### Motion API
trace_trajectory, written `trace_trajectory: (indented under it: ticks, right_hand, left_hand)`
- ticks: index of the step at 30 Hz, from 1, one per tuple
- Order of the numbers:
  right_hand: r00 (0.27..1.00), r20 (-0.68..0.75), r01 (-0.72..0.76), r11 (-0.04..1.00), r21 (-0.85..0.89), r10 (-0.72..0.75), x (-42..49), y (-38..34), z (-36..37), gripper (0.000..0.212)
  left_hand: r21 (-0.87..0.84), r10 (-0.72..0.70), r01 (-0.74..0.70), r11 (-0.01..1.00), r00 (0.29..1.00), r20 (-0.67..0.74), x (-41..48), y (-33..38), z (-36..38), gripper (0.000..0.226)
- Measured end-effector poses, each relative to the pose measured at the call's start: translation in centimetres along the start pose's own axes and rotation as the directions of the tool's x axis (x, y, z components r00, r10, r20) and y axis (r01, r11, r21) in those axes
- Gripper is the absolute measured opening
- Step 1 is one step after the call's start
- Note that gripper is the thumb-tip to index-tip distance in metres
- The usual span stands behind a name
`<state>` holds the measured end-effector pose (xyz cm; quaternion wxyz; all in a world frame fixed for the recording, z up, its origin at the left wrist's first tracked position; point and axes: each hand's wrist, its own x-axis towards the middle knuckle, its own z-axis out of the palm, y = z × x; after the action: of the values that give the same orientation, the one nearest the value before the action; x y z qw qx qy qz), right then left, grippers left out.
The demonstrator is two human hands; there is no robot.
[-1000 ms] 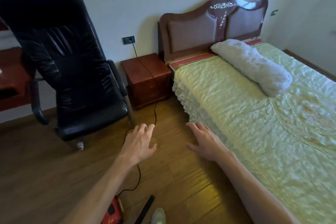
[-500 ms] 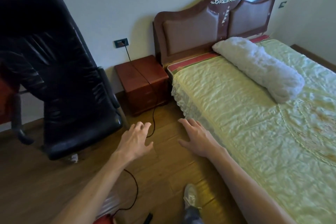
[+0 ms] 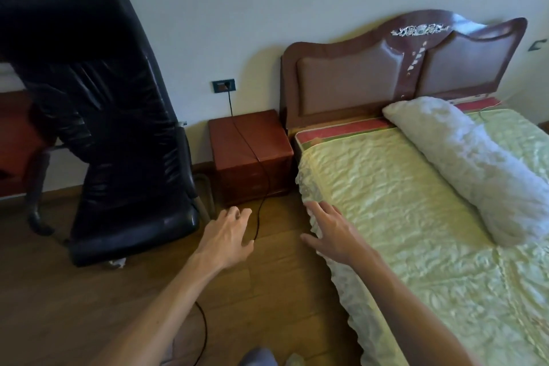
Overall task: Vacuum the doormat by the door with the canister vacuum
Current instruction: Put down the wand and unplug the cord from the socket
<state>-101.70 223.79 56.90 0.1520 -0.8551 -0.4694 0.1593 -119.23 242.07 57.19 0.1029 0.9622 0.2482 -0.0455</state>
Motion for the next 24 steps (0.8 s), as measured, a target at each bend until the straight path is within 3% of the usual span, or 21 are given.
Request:
trace_trajectory:
  ticks: [9,24]
  right_hand:
    - [0.998,0.054,0.036,0.999,0.002,-0.037,9.2,1.5,-1.0,0.071]
    - [0.995,0.073,0.062,0.998,0.016,-0.063,32.3,-0.2,-2.7,0.069]
  left_hand:
    - [-0.016,-0.075,0.075,0.997,0.997,-0.007,6.8,-3.7,-0.9,0.067]
    - [-0.011,-0.073,0.074,0.997,0.996,0.056,24.6,-15.5,-3.2,0.069]
